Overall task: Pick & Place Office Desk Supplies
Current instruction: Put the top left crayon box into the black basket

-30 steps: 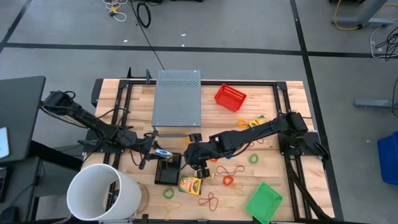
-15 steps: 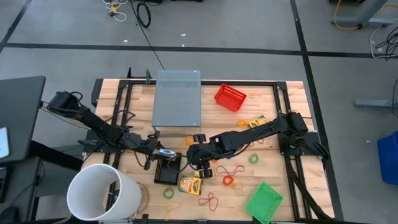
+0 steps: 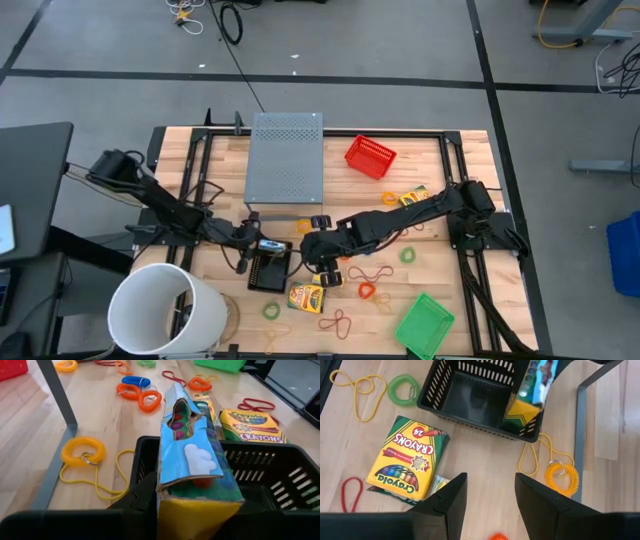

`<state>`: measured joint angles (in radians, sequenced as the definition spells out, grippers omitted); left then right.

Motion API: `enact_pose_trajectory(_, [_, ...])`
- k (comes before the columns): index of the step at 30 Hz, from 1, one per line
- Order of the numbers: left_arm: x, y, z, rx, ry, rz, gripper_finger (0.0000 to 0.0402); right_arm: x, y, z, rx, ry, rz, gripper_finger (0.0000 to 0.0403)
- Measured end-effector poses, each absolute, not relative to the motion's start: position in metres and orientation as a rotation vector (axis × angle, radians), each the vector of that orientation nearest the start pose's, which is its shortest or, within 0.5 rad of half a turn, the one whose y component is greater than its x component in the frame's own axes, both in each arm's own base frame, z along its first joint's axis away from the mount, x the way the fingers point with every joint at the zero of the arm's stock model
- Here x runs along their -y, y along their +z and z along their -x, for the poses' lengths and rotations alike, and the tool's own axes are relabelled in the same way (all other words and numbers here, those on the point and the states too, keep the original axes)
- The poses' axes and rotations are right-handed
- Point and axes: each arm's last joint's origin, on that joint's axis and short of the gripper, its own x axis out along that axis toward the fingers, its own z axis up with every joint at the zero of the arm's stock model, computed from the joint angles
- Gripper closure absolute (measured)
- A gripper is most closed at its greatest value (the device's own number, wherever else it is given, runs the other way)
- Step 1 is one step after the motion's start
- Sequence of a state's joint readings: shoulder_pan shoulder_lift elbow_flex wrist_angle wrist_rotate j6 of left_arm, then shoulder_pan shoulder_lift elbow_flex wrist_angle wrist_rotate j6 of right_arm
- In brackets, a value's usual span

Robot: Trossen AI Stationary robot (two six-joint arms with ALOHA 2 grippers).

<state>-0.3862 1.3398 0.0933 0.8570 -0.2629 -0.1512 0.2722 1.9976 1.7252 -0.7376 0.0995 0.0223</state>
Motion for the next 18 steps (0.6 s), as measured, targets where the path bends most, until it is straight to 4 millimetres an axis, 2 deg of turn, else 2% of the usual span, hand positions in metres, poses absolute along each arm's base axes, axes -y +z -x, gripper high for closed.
enact_pose_trajectory(6, [0.0621,0.1083,-0.1728,-0.389,-0.093,0.019,0.0291,-0.1143,0.2539,-0.4174,-0.995,0.150,0.166,0.0231])
enact_pose_trajectory(7, [0.0622,0.1084,-0.1728,-0.389,-0.093,0.019,0.0280,-0.1144,0.2538,-0.4174,-0.996,0.149,0.162,0.0231])
enact_pose_trajectory(14, [0.0612,0.1092,-0.1732,-0.377,-0.058,0.031,0.0108,-0.1161,0.2536,-0.4170,-0.997,0.156,0.157,0.0231])
enact_pose_trajectory(18, [0.0626,0.1113,-0.1738,-0.358,-0.098,0.028,0.0061,-0.1167,0.2536,-0.4169,-0.998,0.158,0.150,0.0231])
